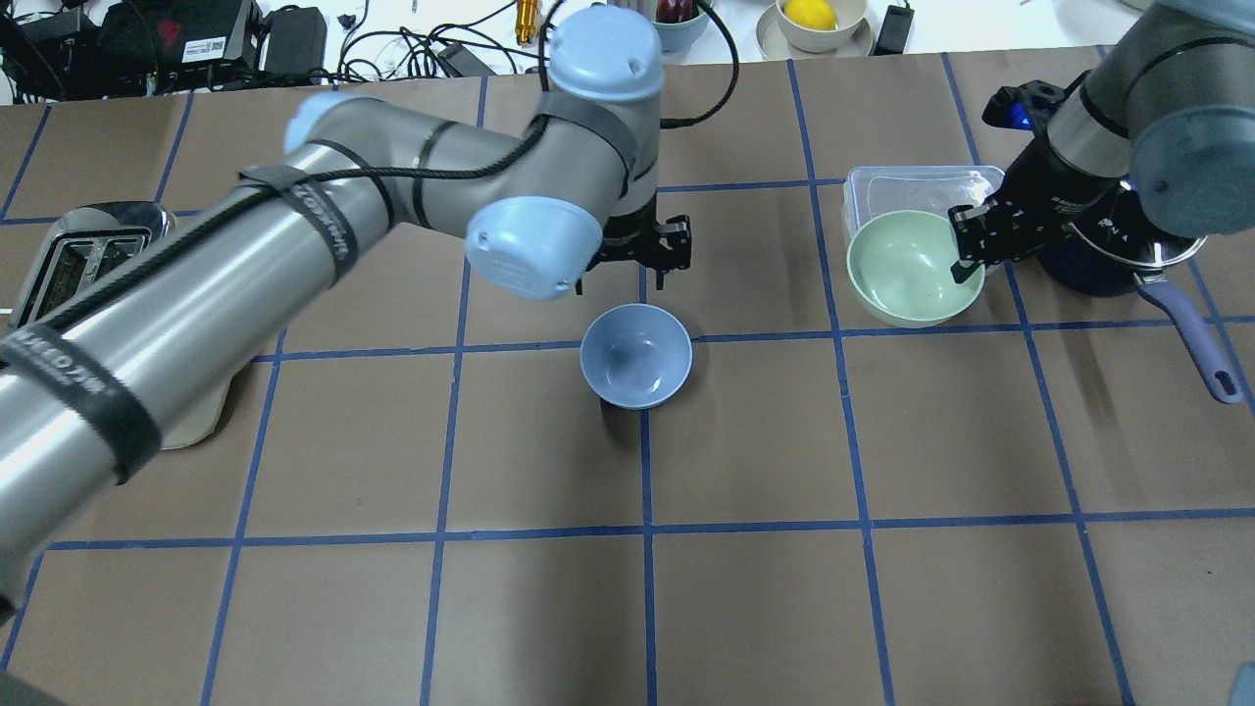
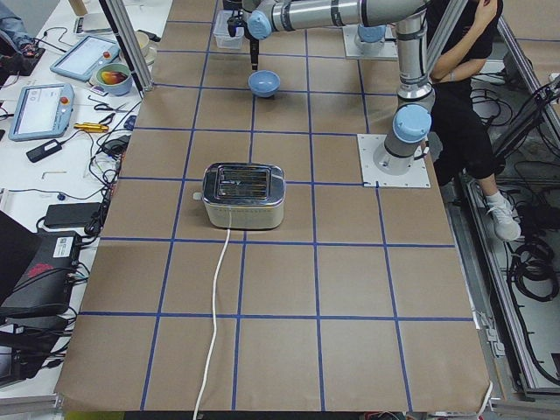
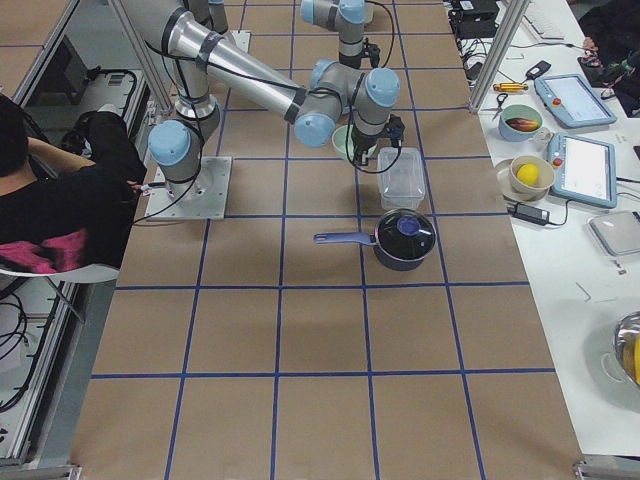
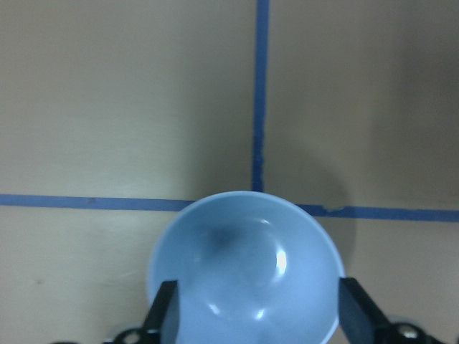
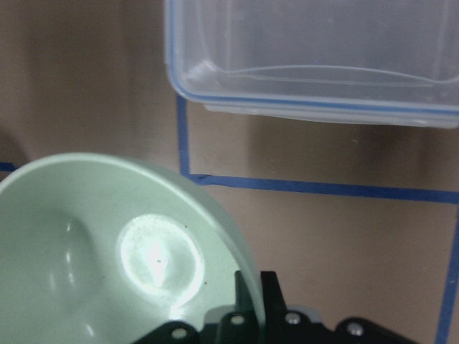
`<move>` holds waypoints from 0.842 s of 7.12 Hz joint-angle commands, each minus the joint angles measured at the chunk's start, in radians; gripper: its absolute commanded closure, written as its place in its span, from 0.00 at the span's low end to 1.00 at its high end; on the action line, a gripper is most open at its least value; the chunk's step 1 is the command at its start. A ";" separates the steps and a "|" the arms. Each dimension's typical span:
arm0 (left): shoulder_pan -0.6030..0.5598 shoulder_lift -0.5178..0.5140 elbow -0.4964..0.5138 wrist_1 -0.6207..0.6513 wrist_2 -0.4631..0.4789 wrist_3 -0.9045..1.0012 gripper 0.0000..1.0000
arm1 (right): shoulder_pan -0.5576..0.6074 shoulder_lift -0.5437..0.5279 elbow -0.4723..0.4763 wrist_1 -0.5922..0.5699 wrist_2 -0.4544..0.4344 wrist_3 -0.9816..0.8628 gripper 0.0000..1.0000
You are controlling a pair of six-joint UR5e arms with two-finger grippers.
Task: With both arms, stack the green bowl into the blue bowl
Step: 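Carry the blue bowl to center with the left while the right lifts the green bowl, then carry the green bowl over the blue bowl with the right gripper and lower it in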
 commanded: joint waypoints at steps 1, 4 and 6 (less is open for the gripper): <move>0.224 0.164 0.015 -0.144 -0.045 0.244 0.00 | 0.187 0.008 0.003 -0.062 0.022 0.204 1.00; 0.357 0.338 0.013 -0.258 -0.033 0.340 0.00 | 0.427 0.077 0.006 -0.186 0.025 0.404 1.00; 0.360 0.390 -0.051 -0.257 -0.035 0.358 0.00 | 0.458 0.141 0.006 -0.234 0.094 0.428 1.00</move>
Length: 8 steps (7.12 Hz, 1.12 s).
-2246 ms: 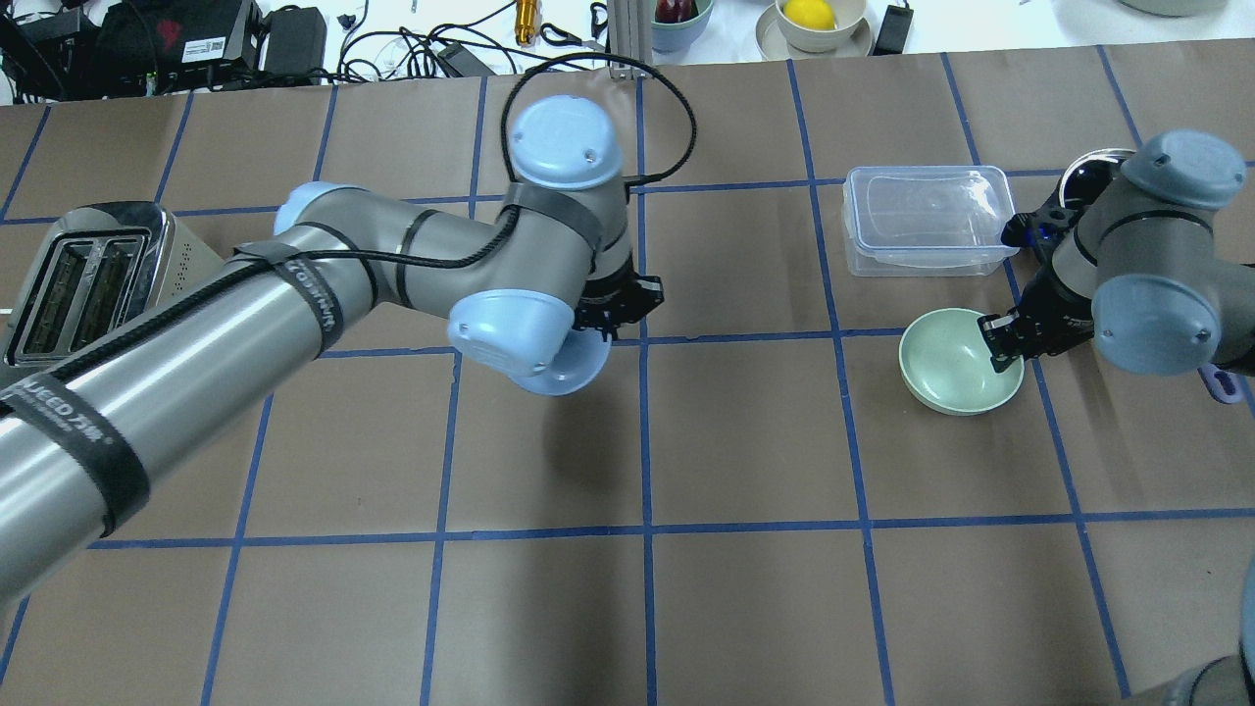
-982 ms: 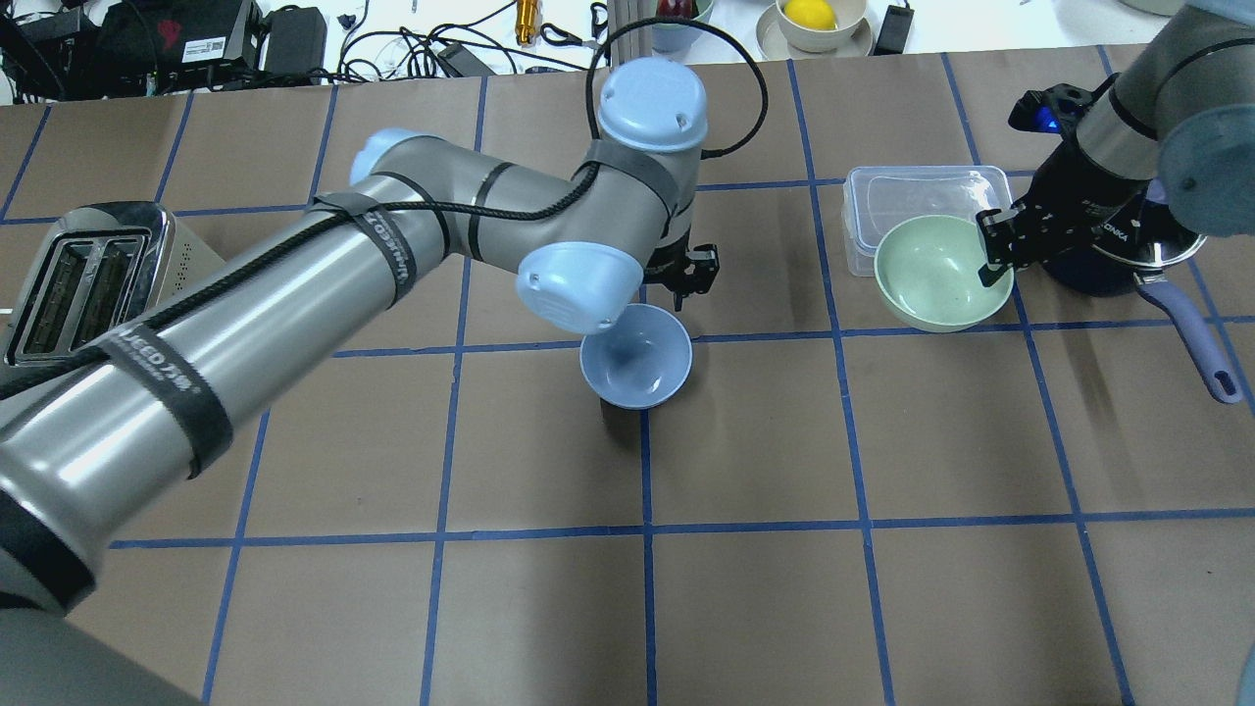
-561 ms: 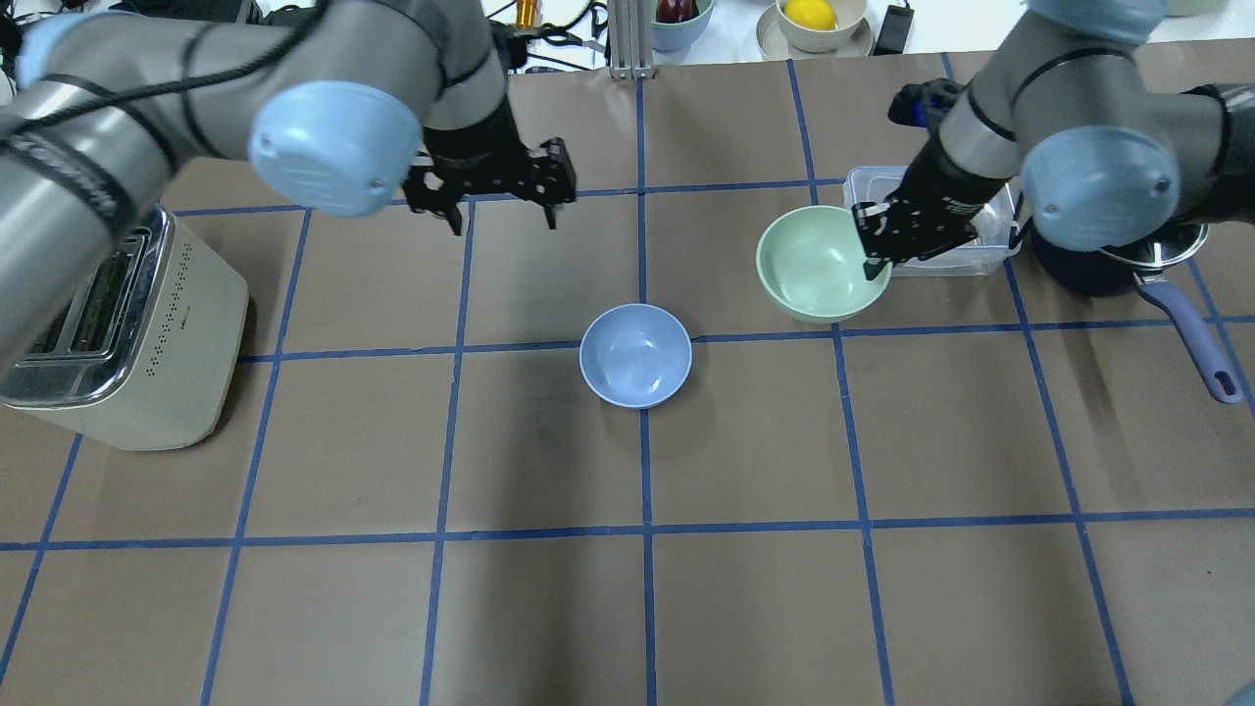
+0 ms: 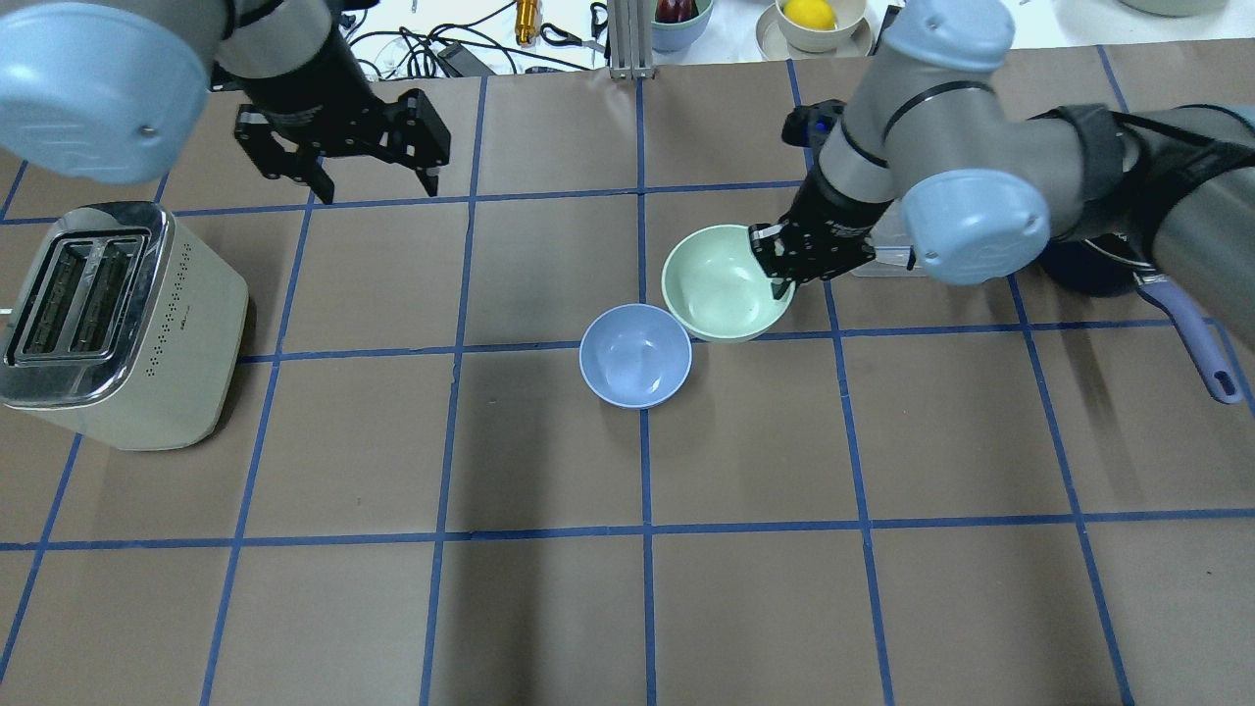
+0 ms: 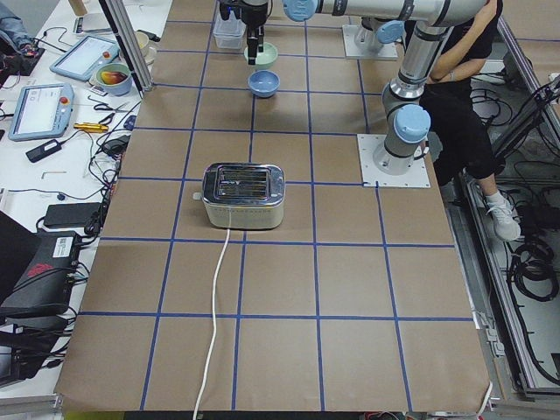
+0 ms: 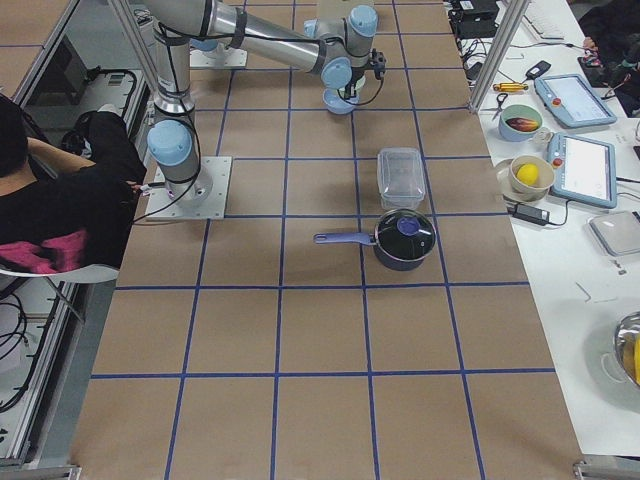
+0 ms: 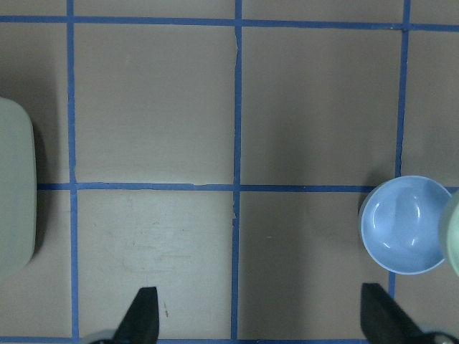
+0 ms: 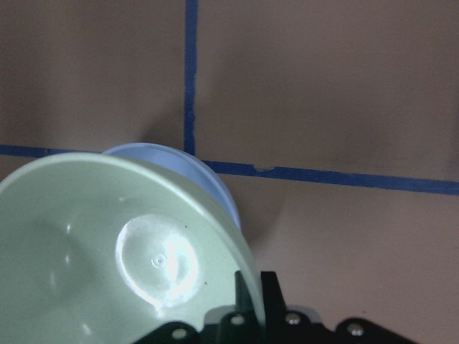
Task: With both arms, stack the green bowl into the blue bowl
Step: 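Carry the green bowl over the blue bowl with the right gripper and lower it in, then open the right gripper to release the green bowl inside the blue bowl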
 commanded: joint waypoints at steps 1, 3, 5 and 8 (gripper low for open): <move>0.022 0.047 -0.076 0.028 0.002 0.063 0.00 | 0.025 0.044 0.005 -0.037 0.038 0.025 1.00; 0.024 0.029 -0.068 0.045 0.003 0.071 0.00 | 0.024 0.061 0.005 -0.041 0.029 0.027 1.00; 0.031 0.038 -0.067 0.030 0.034 0.089 0.00 | 0.024 0.063 0.008 -0.037 0.023 0.031 0.21; 0.033 0.035 -0.067 0.032 0.029 0.092 0.00 | -0.008 0.005 -0.056 -0.001 -0.108 0.055 0.00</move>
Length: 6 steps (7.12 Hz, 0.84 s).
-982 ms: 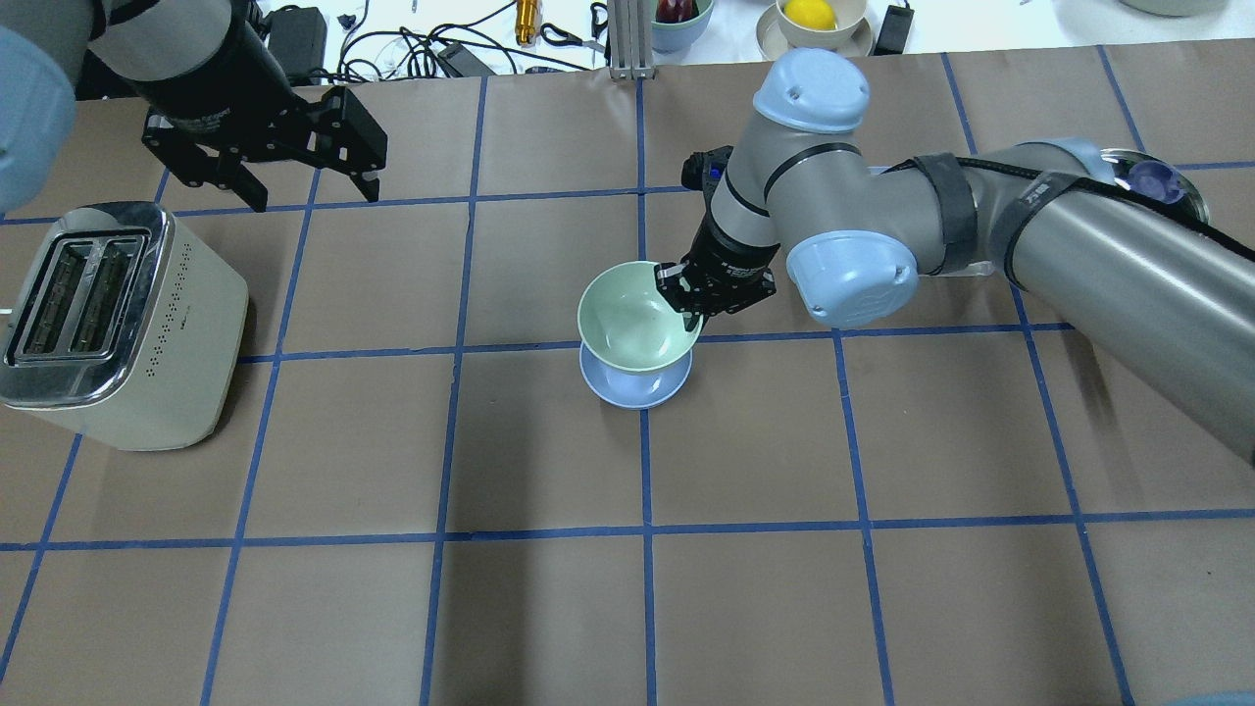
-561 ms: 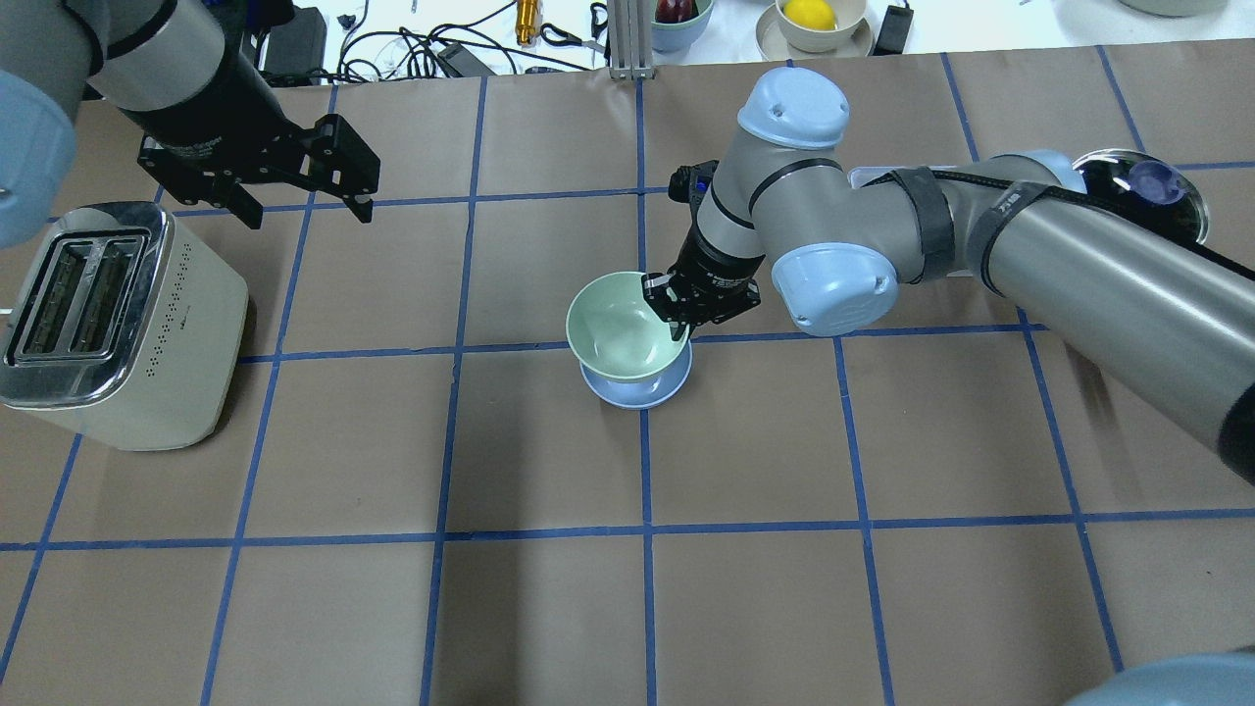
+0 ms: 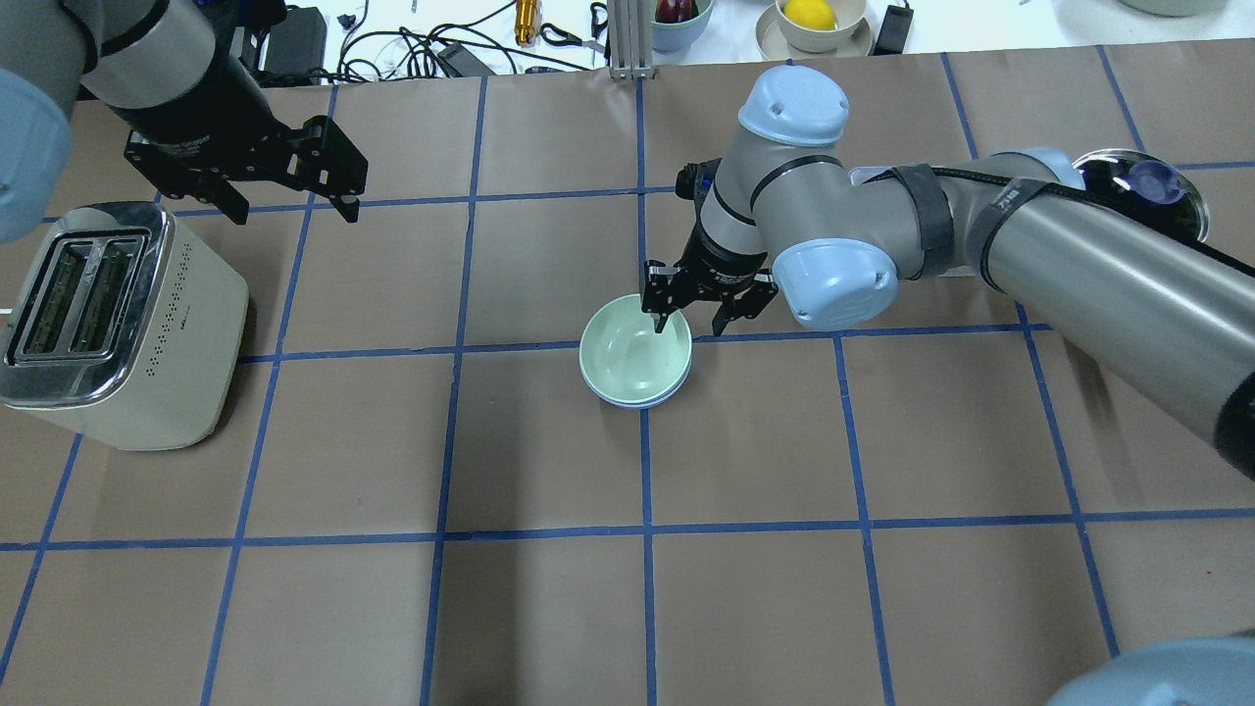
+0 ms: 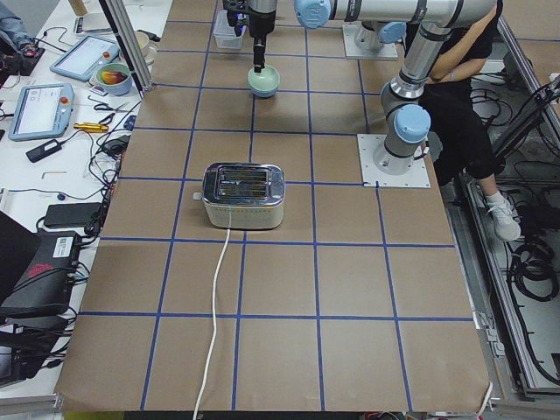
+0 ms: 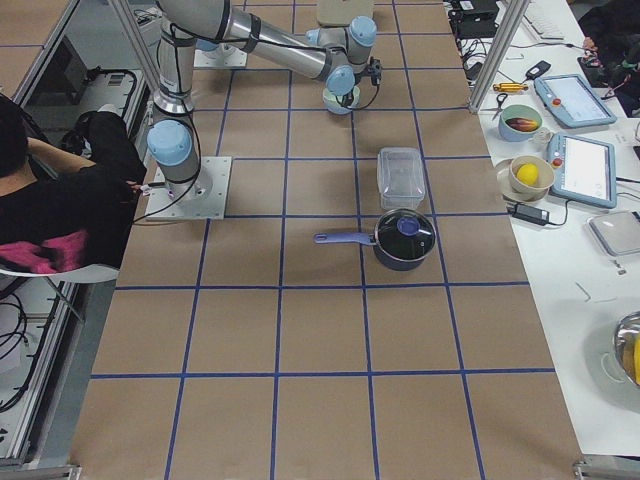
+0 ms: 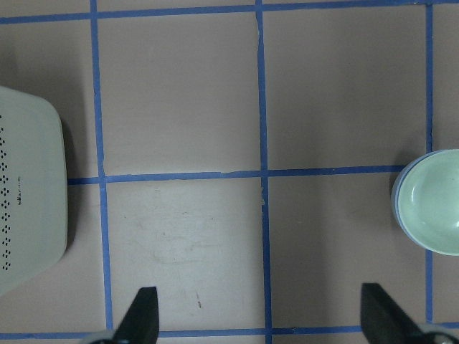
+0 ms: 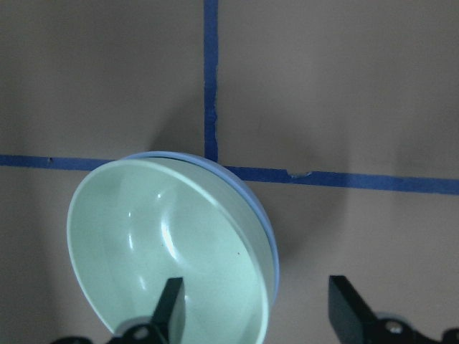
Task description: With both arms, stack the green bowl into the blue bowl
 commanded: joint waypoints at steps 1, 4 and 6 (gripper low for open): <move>0.000 0.000 0.000 0.000 0.000 0.001 0.00 | -0.055 -0.087 -0.089 0.162 -0.139 -0.028 0.00; 0.000 -0.001 0.000 0.000 0.003 0.001 0.00 | -0.199 -0.228 -0.202 0.511 -0.219 -0.137 0.00; 0.001 -0.001 0.001 0.000 0.003 0.001 0.00 | -0.219 -0.317 -0.206 0.582 -0.277 -0.151 0.00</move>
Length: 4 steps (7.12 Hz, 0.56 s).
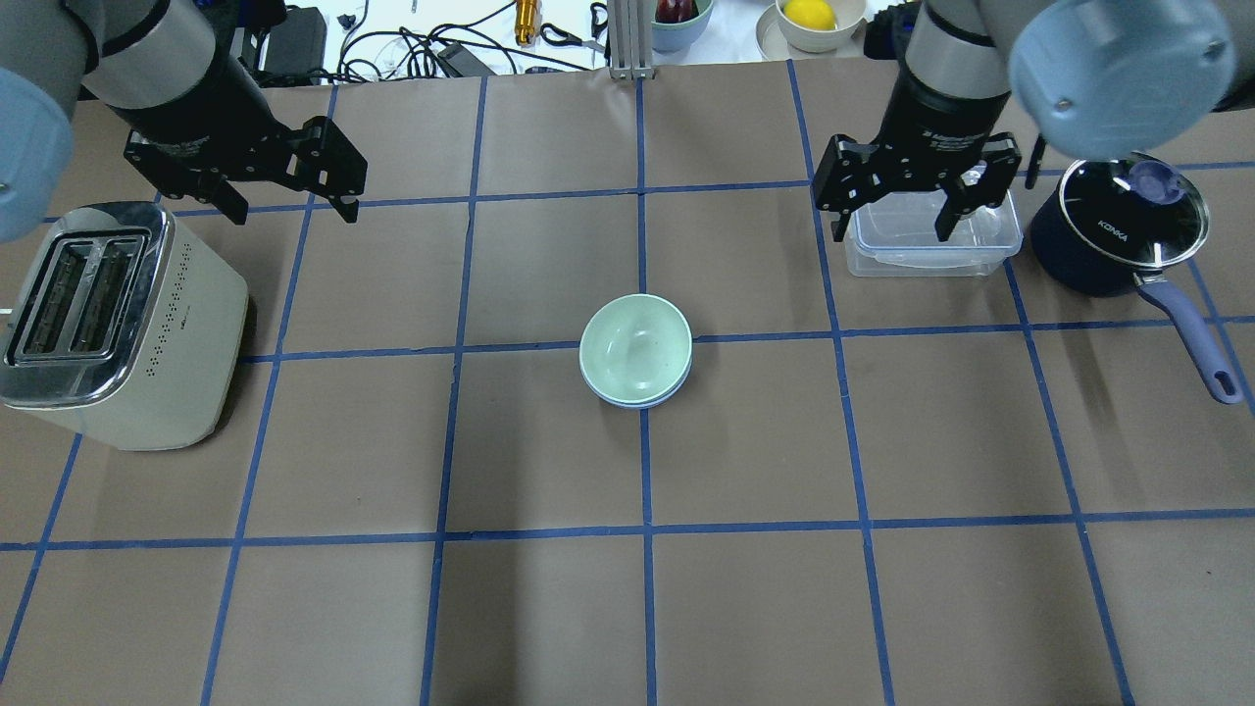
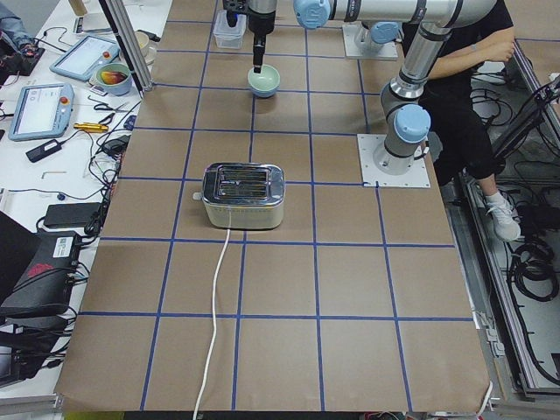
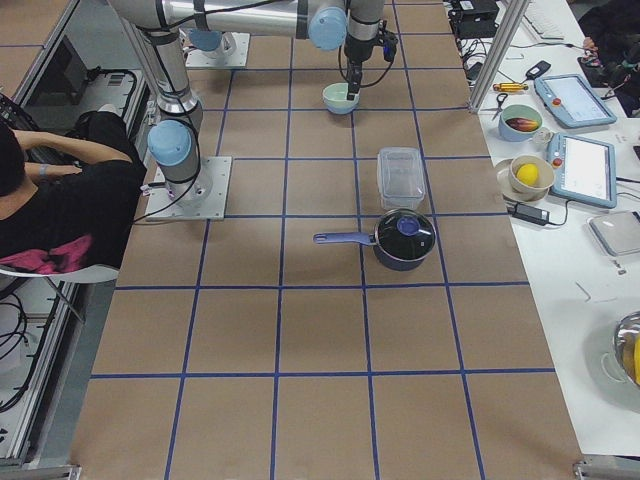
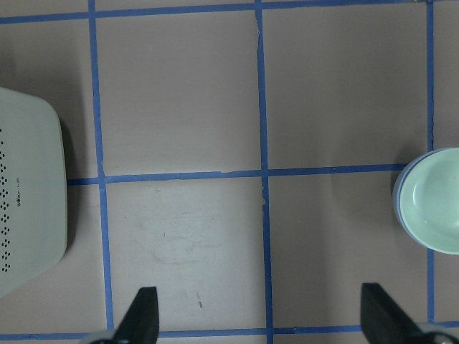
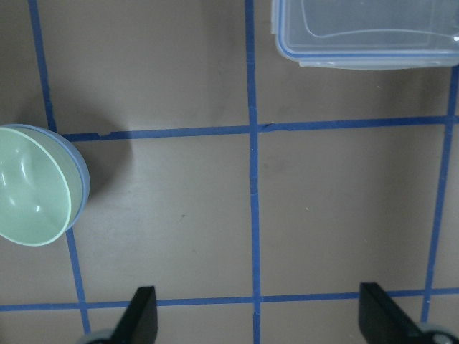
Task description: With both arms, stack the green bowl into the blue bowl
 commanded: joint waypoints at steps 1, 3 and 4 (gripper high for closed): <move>0.001 0.000 -0.001 -0.002 0.001 0.000 0.00 | -0.013 -0.082 -0.009 0.066 -0.053 -0.006 0.00; 0.002 0.003 0.001 -0.005 -0.003 0.000 0.00 | -0.007 -0.087 -0.039 0.097 -0.041 0.006 0.00; 0.002 0.003 0.001 -0.008 -0.003 0.000 0.00 | -0.006 -0.086 -0.036 0.095 -0.037 0.012 0.00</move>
